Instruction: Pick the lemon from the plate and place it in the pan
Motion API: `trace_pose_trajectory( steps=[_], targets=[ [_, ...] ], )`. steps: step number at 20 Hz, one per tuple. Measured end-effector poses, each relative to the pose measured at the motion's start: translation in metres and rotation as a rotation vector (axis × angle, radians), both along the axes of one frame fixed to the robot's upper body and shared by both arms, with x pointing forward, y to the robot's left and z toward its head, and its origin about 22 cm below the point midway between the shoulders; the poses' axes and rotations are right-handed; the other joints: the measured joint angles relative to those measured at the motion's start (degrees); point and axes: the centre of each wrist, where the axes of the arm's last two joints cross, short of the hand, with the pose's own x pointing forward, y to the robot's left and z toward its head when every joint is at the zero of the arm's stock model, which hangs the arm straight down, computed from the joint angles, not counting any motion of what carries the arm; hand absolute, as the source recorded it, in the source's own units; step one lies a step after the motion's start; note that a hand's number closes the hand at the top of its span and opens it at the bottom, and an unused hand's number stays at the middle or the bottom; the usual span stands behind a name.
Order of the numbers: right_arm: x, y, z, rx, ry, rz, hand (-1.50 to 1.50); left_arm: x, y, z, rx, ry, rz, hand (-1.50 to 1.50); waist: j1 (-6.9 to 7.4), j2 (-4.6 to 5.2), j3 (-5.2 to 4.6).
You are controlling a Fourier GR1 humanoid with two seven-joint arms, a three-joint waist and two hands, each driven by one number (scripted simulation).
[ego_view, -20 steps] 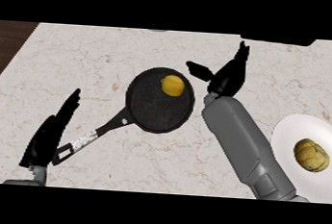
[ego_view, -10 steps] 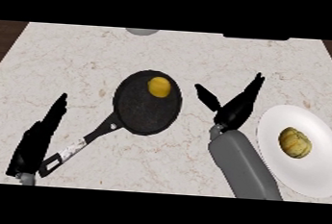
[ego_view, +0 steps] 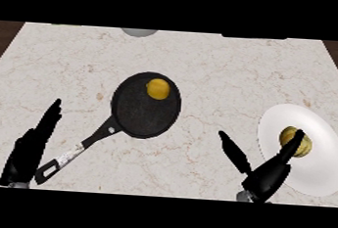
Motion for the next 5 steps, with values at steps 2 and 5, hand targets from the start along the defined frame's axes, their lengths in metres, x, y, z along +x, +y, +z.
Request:
trace_pose_trajectory(
  steps=[2, 5],
  targets=[
    [-0.026, -0.010, 0.006, -0.003, -0.003, -0.006, -1.50, 0.000, 0.000, -0.002, -0.001, 0.004, -0.006, 0.00, 0.16, 0.12, 0.01],
    [-0.061, -0.021, 0.015, -0.014, 0.005, -0.004, -1.50, -0.001, -0.002, 0.000, 0.003, -0.003, -0.017, 0.00, 0.61, 0.29, 0.05]
  ],
)
